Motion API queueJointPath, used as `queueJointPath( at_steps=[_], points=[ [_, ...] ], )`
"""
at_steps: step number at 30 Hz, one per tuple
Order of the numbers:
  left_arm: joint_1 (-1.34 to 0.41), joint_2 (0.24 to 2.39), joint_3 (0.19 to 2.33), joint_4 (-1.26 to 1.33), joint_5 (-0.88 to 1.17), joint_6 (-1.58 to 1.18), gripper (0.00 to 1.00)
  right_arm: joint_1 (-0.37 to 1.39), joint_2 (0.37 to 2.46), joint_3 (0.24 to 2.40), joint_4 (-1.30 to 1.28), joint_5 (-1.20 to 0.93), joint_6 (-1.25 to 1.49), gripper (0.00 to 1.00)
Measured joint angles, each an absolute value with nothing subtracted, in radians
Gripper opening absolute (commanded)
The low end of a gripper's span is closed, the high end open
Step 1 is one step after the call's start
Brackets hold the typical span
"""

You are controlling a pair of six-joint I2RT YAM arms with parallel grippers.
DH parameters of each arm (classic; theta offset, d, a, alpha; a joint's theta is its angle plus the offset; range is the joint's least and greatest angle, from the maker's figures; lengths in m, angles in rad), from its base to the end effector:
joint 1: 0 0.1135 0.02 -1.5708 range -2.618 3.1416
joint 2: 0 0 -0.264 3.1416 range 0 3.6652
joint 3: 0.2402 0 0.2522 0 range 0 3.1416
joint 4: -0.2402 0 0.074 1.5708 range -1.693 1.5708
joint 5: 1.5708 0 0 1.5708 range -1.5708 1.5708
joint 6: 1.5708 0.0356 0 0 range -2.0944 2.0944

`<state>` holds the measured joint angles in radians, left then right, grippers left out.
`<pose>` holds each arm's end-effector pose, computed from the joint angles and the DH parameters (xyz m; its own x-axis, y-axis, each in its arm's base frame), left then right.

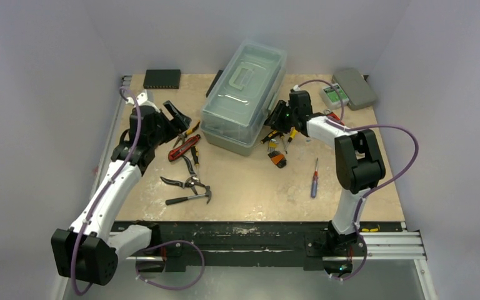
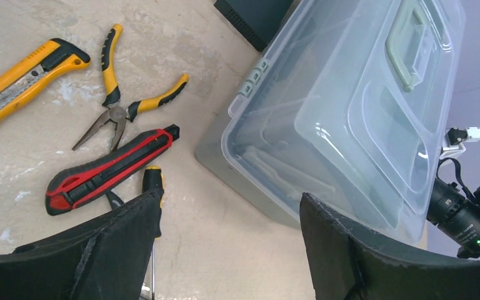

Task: Pack the tool kit

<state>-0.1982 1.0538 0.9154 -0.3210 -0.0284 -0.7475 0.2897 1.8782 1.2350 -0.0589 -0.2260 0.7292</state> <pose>0.2342 -0.0460 0.3200 -0.4357 -0.6056 -0.6659 -0.1695 0.7818 -0.6001 0.3953 0.1262 0.1960 -0.7562 0.4521 -0.4729 0.0825 0.7829 0.6166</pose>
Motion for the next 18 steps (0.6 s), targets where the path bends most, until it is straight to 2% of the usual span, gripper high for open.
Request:
queueJointPath(
  at_steps=[11, 18],
  points=[
    [-0.136, 1.401, 1.047, -0.206, 0.107, -0.767, 0.79, 0.329, 1.962, 1.231, -0.054, -0.221, 0.781, 0.31],
    [-0.125, 1.458, 1.06, -0.17, 0.147, -0.756, 0.79, 0.324, 1.958, 1.224, -0.059, -0.209, 0.767, 0.29]
  ],
)
